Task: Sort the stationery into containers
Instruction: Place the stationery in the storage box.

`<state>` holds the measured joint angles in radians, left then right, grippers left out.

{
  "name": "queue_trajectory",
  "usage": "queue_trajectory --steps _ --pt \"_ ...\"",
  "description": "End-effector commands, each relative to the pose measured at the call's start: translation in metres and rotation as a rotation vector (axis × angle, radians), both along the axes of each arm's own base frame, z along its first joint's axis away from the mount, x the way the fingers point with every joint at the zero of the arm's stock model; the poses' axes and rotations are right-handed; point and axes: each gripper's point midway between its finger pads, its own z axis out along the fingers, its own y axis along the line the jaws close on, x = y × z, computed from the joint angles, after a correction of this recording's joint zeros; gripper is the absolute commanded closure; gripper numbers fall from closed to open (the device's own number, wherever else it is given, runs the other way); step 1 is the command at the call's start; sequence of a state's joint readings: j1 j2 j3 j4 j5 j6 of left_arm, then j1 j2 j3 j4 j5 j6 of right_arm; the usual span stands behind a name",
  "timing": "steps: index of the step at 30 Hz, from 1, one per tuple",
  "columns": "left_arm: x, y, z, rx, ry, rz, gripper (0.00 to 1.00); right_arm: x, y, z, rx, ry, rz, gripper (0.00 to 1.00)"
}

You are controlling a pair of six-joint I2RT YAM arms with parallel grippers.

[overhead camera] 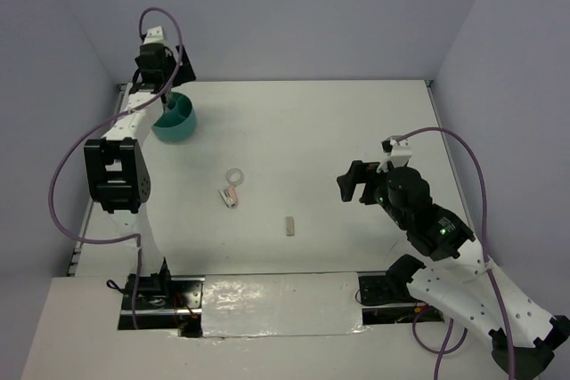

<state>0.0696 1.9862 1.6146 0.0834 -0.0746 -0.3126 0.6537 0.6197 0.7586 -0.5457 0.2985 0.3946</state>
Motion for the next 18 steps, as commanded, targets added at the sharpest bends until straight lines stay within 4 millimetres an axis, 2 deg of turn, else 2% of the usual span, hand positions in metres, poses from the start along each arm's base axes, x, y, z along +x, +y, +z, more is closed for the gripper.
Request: queue_trajectory --steps 1,2,3,4,5,6,7,8,9,10,11,13,14,15,16,18 --pt "-0.015 -0.046 0.088 0.069 -0.015 0.049 0.01 0.006 -0.002 0.009 0.019 -0.042 -0.029 0.0" --pt "-0.021 -0.052 0.092 0.072 0.021 0.078 0.01 0.006 -0.006 0.012 0.024 -0.051 -0.044 0.0" --pt "-0.028 -0.062 0.117 0.073 0.009 0.131 0.01 0.005 -0.008 0.014 0.027 -0.054 -0.052 0.0" --pt "-0.038 -0.069 0.113 0.05 0.057 0.136 0.01 0.005 -0.011 0.016 0.029 -0.061 -0.068 0.0" --pt "-0.059 -0.088 0.089 0.008 0.162 0.113 0.01 0.003 -0.013 0.02 0.037 -0.066 -0.076 0.0" --pt "-0.077 -0.097 0.095 -0.019 0.164 0.1 0.01 0.001 -0.015 0.022 0.04 -0.068 -0.081 0.0" --pt "-0.081 -0.111 0.102 -0.058 0.118 0.07 0.01 0.0 -0.018 0.028 0.046 -0.078 -0.088 0.0" --pt "-0.099 -0.133 0.063 -0.049 0.189 0.007 0.01 -0.002 -0.019 0.028 0.041 -0.076 -0.088 0.0" --pt "-0.116 -0.149 0.076 -0.085 0.155 -0.052 0.01 -0.003 -0.02 0.03 0.041 -0.078 -0.084 0.0" --pt "-0.126 -0.164 0.072 -0.094 0.152 -0.097 0.01 -0.005 -0.022 0.033 0.042 -0.087 -0.087 0.0" --pt "-0.146 -0.196 0.052 -0.077 0.193 -0.169 0.01 -0.006 -0.024 0.032 0.035 -0.084 -0.089 0.0" --pt "-0.173 -0.223 0.043 -0.045 0.22 -0.205 0.01 -0.007 -0.03 0.035 0.031 -0.09 -0.114 0.0" --pt "-0.201 -0.259 0.02 -0.019 0.273 -0.291 0.01 -0.009 -0.033 0.033 0.024 -0.083 -0.122 0.0" --pt "-0.217 -0.277 0.008 -0.014 0.295 -0.333 0.01 -0.008 -0.034 0.036 0.031 -0.087 -0.131 0.0" --pt "-0.246 -0.303 -0.017 0.001 0.347 -0.392 0.01 -0.01 -0.039 0.035 0.019 -0.073 -0.149 0.0" --pt "-0.27 -0.32 -0.045 0.009 0.406 -0.418 0.01 -0.013 -0.043 0.038 0.024 -0.067 -0.17 0.0"
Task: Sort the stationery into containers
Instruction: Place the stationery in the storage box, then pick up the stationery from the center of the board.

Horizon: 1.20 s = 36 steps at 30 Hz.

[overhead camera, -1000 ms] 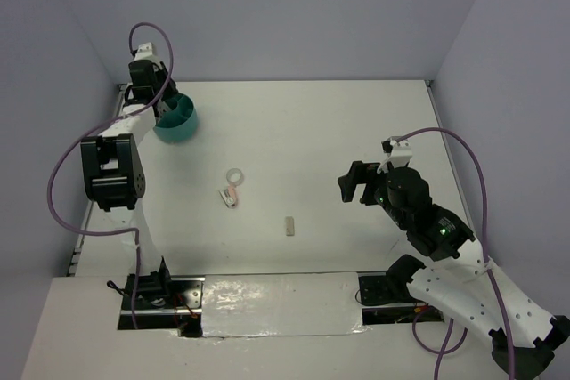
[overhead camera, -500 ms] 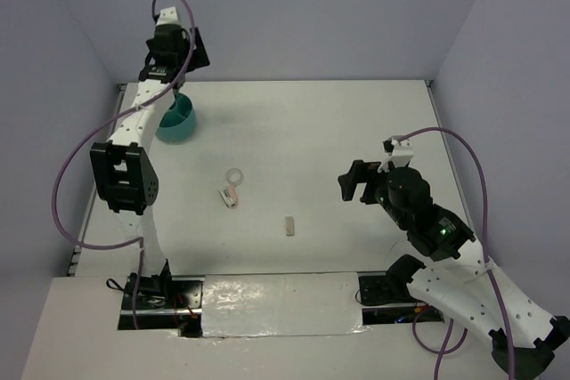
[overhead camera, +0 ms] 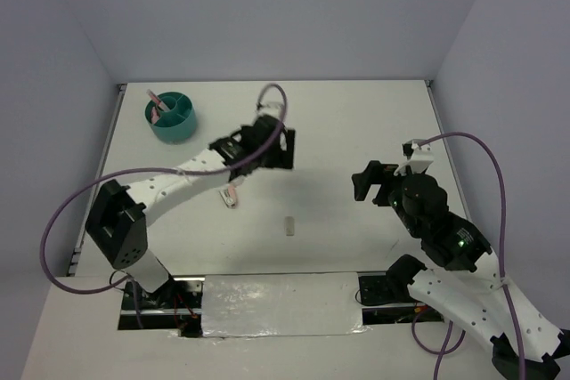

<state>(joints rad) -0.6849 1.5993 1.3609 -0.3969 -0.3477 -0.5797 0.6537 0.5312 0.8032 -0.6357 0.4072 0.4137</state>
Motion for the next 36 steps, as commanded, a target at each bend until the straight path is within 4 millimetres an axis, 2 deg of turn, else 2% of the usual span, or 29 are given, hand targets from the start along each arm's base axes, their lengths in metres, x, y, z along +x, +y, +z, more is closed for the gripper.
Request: queue_trajectory --steps 1,5,7,10,14,18,24,29,33,35,36 --pt "-0.061 -0.033 -0.058 0.048 0.13 -0.06 0.01 -0.005 -0.016 0.02 0.019 -0.019 -0.069 0.0" --pt "-0.097 -0.059 -0.087 0.033 0.188 -0.121 0.05 -0.007 -0.02 0.022 0.001 -0.021 -0.072 0.0" --pt "-0.114 -0.071 -0.092 0.032 0.21 -0.109 0.06 -0.006 -0.02 0.019 -0.019 0.003 -0.076 0.0" --pt "-0.13 -0.074 -0.108 0.076 0.224 -0.052 0.07 -0.004 -0.017 0.013 -0.031 0.016 -0.068 0.0" --pt "-0.135 -0.075 -0.139 0.115 0.284 -0.029 0.11 -0.004 -0.01 0.009 -0.028 0.017 -0.033 0.0" --pt "-0.134 -0.078 -0.148 0.134 0.301 -0.018 0.17 -0.003 -0.01 0.006 -0.039 0.022 -0.029 0.0" --pt "-0.137 -0.064 -0.162 0.177 0.325 0.031 0.19 -0.002 -0.007 0.007 -0.04 0.012 -0.009 0.0" --pt "-0.142 -0.065 -0.175 0.196 0.36 0.018 0.35 -0.002 -0.006 0.006 -0.039 0.013 -0.012 0.0" --pt "-0.145 -0.061 -0.18 0.201 0.365 0.017 0.42 -0.002 -0.006 0.009 -0.033 0.004 -0.008 0.0" --pt "-0.145 -0.06 -0.183 0.205 0.372 0.014 0.51 -0.002 -0.003 0.007 -0.029 0.003 0.005 0.0" --pt "-0.144 -0.062 -0.184 0.197 0.372 0.005 0.61 -0.002 -0.003 0.007 -0.027 0.003 0.007 0.0"
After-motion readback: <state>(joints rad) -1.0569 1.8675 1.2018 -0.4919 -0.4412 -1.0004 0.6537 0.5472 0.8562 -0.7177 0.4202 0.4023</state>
